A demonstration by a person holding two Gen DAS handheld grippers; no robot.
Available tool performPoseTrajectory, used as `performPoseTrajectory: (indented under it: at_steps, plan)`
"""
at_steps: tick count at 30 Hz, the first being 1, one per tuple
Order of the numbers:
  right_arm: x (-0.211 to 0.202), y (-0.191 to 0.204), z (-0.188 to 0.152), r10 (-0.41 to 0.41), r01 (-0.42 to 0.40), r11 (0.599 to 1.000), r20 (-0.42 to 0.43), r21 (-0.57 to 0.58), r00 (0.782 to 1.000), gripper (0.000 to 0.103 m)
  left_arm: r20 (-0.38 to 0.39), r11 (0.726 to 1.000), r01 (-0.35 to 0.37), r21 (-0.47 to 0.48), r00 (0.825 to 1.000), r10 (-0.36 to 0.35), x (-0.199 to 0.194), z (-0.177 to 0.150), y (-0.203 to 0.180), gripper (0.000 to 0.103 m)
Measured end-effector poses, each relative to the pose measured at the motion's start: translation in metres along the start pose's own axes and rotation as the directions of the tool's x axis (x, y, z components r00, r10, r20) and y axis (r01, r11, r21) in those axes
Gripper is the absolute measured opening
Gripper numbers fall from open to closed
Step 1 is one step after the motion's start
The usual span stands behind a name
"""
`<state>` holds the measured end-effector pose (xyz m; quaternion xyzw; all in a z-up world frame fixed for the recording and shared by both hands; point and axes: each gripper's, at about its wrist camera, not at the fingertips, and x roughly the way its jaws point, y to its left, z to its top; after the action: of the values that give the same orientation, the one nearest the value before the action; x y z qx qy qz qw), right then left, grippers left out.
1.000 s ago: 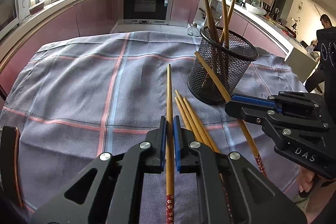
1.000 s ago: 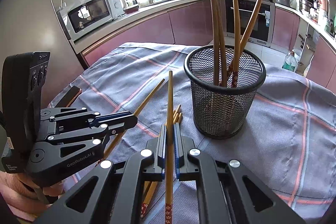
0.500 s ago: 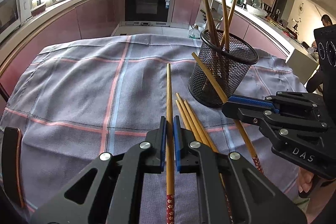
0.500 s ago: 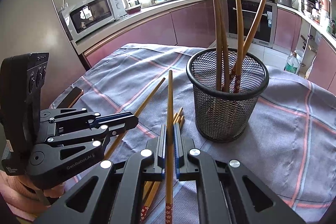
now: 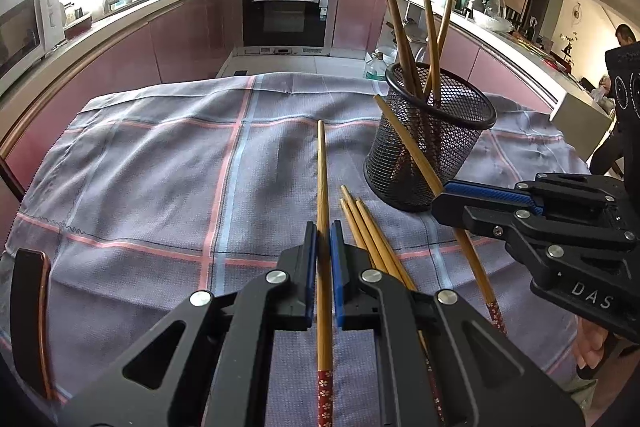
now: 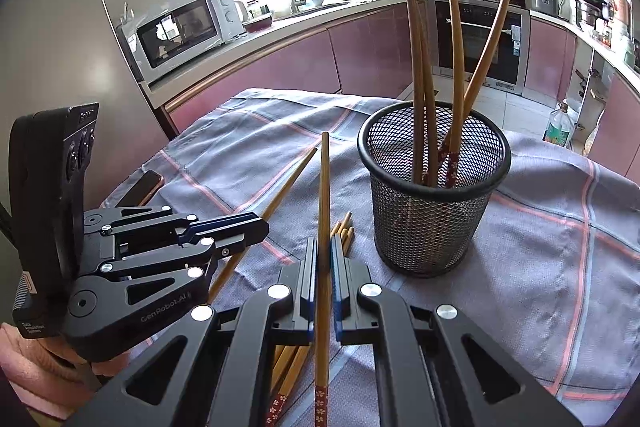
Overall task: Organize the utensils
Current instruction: 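Lift both held chopsticks upright and carry them over the mesh cup, then lower the chopsticks into the mesh cup and open both tools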
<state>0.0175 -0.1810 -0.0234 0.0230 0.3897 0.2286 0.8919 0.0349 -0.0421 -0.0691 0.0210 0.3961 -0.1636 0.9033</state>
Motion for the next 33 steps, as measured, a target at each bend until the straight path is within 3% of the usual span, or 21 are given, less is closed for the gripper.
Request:
performPoseTrajectory:
  at_steps: [13, 23, 29, 33]
  plan:
    - [-0.008, -0.001, 0.003, -0.007, 0.007, 1.000, 0.024, 0.007, 1.000, 0.005, 0.012, 1.000, 0.006, -0.010, 1.000, -0.006, -0.004, 0.002, 0.004, 0.007]
    - [-0.054, -0.015, 0.030, -0.065, 0.062, 0.998, 0.168, 0.021, 0.984, 0.005, 0.092, 0.997, 0.071, -0.008, 0.993, -0.070, -0.031, 0.030, 0.008, 0.007]
    - [-0.085, -0.024, 0.051, -0.084, 0.078, 0.996, 0.270, 0.033, 0.959, 0.005, 0.174, 0.989, 0.148, -0.003, 0.974, -0.146, -0.064, 0.062, 0.005, 0.007]
    - [-0.107, -0.027, 0.063, -0.090, 0.084, 0.996, 0.342, 0.033, 0.935, 0.005, 0.255, 0.981, 0.195, 0.018, 0.947, -0.193, -0.098, 0.086, 0.001, 0.007]
